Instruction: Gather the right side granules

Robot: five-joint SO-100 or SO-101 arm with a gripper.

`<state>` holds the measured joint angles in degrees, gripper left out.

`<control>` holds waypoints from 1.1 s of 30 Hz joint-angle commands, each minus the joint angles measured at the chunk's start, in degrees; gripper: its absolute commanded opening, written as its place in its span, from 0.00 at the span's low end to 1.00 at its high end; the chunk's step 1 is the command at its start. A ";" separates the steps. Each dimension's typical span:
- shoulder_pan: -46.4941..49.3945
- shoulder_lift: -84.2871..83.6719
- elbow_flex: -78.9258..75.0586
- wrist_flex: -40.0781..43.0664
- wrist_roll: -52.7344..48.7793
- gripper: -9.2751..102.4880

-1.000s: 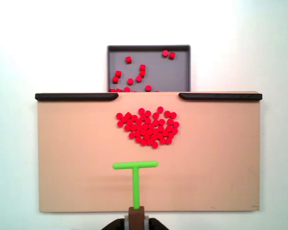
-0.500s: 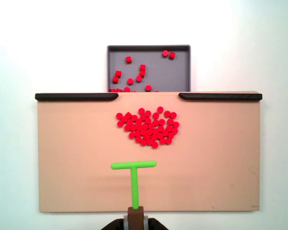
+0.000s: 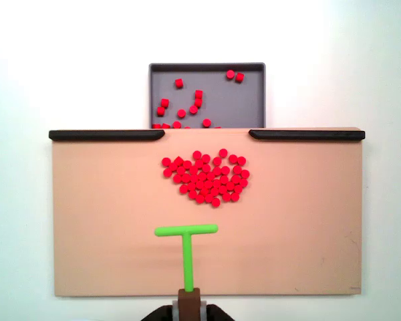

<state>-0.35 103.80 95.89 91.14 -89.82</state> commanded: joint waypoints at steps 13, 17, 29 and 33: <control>0.18 1.05 -1.41 -0.18 -0.09 0.08; 0.35 1.05 -1.41 -0.18 0.09 0.08; 1.76 -1.14 -1.49 -1.58 -6.15 0.08; 2.99 -1.32 -1.49 -3.43 -9.84 0.08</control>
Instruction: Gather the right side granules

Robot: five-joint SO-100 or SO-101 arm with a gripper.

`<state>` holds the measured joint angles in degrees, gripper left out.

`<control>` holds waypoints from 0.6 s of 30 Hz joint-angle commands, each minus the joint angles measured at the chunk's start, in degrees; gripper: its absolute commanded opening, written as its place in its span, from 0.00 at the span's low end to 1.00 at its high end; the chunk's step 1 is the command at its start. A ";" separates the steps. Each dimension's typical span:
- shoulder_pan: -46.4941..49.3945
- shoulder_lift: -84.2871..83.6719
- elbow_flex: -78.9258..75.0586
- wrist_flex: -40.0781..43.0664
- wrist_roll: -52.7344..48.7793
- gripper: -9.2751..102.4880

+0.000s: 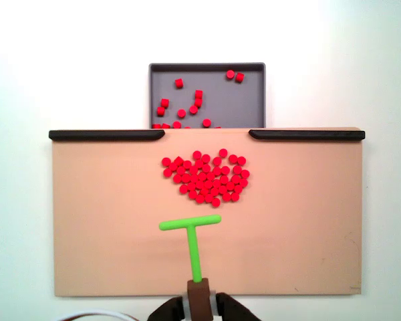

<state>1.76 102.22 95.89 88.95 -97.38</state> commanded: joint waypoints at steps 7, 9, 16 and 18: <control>5.01 -1.14 -1.49 -2.55 -18.28 0.08; 6.06 -1.93 -1.49 -2.55 -24.52 0.08; 9.93 -4.22 -1.32 -2.55 -46.41 0.08; 11.51 -4.83 -1.49 -2.55 -53.00 0.08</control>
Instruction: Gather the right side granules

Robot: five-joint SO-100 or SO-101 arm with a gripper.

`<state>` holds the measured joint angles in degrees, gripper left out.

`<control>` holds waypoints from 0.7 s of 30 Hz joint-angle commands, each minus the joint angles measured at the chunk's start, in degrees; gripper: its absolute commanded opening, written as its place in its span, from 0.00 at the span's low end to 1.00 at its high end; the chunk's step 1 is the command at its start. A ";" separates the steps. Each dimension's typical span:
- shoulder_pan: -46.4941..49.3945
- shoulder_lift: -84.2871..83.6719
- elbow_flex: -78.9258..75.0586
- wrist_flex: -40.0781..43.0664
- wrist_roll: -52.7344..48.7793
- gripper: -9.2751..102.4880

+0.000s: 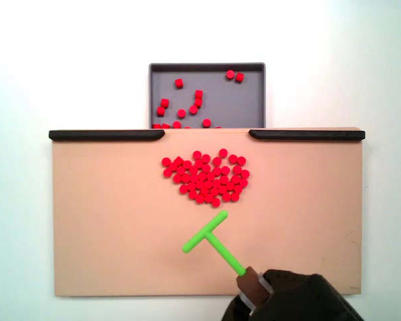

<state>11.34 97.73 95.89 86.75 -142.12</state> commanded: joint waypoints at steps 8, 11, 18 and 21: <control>7.56 -7.56 -8.35 -0.35 -32.87 0.08; 9.32 -10.20 -11.07 -0.35 -39.46 0.08; 11.69 -17.49 -17.67 -0.35 -51.68 0.08; 12.83 -20.04 -20.30 -0.35 -55.28 0.08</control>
<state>23.12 78.22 79.10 86.48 -184.22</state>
